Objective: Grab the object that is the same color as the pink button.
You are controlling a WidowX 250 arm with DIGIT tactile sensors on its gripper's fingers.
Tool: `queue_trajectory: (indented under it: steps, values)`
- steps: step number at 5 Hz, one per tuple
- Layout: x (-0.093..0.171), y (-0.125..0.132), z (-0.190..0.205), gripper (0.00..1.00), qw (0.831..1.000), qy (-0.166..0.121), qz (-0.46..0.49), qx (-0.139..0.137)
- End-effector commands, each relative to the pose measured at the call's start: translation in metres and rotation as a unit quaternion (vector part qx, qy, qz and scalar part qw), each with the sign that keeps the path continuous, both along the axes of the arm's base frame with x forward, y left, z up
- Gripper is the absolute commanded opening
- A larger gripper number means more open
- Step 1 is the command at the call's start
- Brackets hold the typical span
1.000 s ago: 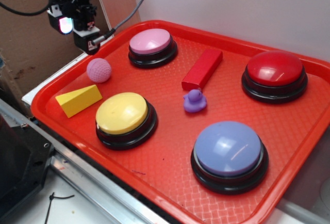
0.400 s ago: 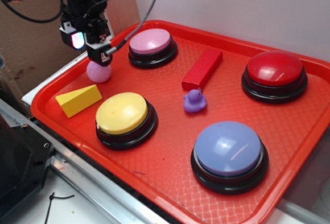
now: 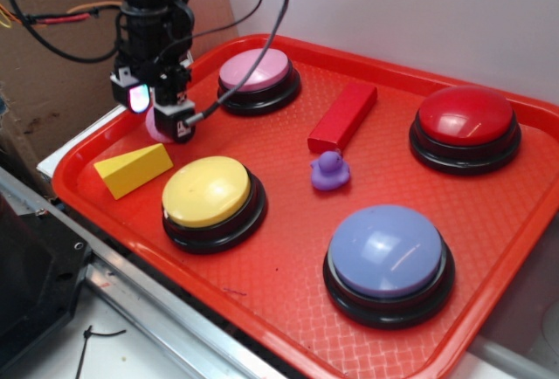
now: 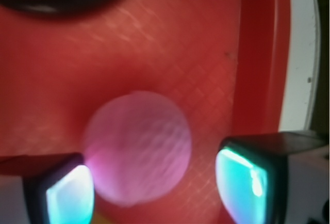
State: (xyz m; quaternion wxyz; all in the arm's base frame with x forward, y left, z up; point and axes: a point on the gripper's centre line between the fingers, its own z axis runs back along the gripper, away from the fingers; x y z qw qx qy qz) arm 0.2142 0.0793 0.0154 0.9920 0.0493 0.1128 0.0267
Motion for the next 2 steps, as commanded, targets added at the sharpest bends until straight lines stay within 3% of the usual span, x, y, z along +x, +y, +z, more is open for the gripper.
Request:
queue_trajectory:
  steps: [1, 2]
  values:
    - [0.0048, 0.0182, -0.0119, 1.00, 1.000, -0.002, 0.023, 0.010]
    - [0.0033, 0.0124, -0.0153, 0.00, 1.000, -0.004, 0.015, 0.016]
